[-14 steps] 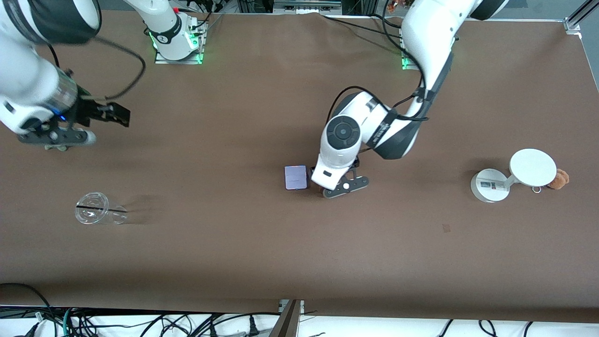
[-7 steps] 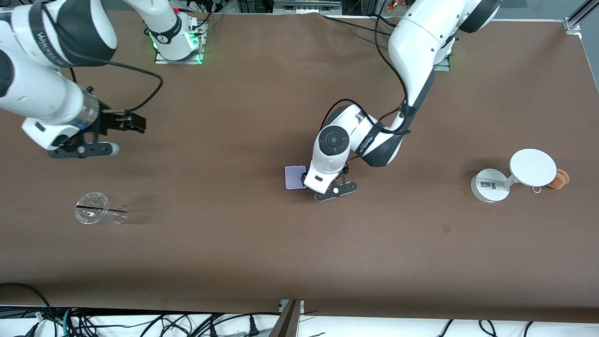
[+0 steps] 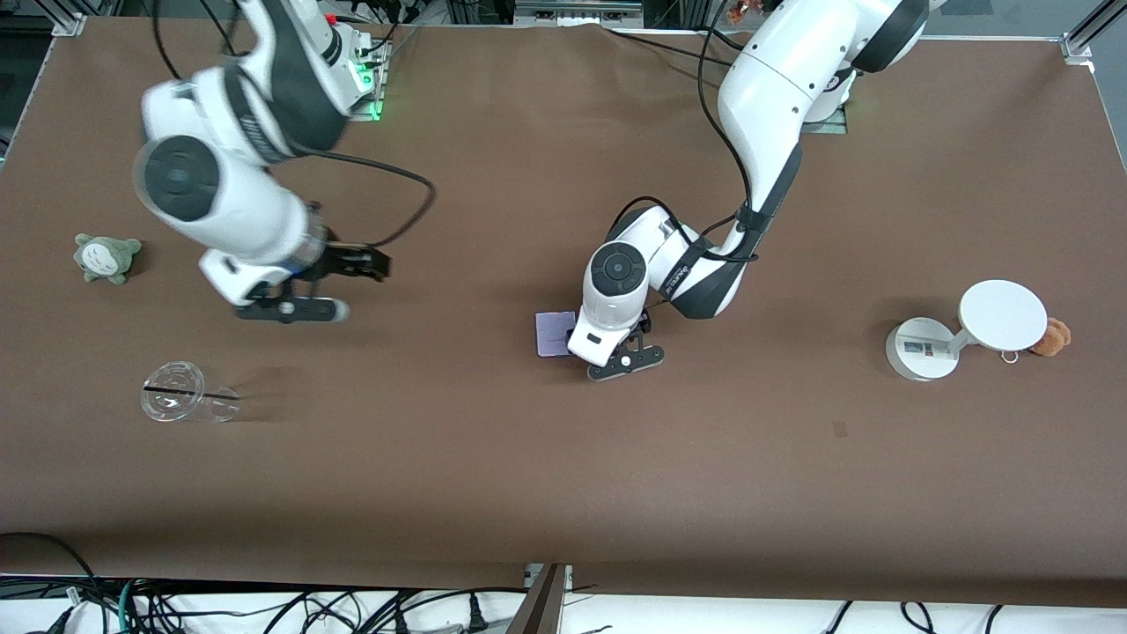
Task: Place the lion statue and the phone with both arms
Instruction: 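Reach the right gripper to the phone while the left gripper reaches the lion, then grasp the phone with the right gripper while the left gripper grasps the lion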
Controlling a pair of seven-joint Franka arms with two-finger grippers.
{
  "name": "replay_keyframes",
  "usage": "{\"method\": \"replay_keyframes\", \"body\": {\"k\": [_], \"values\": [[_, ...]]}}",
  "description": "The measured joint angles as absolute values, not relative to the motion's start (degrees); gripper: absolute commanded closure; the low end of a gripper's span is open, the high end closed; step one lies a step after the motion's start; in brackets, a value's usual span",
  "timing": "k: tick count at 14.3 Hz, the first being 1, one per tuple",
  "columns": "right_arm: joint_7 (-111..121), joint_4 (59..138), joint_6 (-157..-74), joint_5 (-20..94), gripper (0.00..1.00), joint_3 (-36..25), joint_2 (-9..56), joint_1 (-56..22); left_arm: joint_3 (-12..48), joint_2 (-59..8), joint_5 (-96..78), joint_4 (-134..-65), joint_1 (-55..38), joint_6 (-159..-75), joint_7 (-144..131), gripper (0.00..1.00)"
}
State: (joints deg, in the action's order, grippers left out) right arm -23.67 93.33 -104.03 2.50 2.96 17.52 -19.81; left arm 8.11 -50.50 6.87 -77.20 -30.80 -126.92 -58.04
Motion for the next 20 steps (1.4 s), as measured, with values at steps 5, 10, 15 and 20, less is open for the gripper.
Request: {"method": "replay_keyframes", "body": {"k": [5, 10, 15, 20], "values": [[-24.4, 93.3, -106.0, 2.5, 0.0, 2.8, 20.9, -21.1, 8.0, -50.5, 6.9, -77.2, -30.8, -127.2, -58.1, 1.0], [-21.0, 93.3, -106.0, 3.9, 0.0, 2.4, 21.4, -20.7, 6.8, -49.4, 7.0, -77.0, -29.1, -127.1, -56.6, 1.0], [-21.7, 93.3, -109.1, 8.6, 0.0, 2.6, 23.4, -22.5, 6.5, -38.5, 7.0, -88.9, -18.5, -126.9, -42.9, 1.0], [-29.1, 93.4, -119.8, 8.6, 0.0, 2.9, 28.7, -30.6, 6.4, -26.6, 7.0, -104.8, -5.3, -128.5, -25.5, 1.0]]}}
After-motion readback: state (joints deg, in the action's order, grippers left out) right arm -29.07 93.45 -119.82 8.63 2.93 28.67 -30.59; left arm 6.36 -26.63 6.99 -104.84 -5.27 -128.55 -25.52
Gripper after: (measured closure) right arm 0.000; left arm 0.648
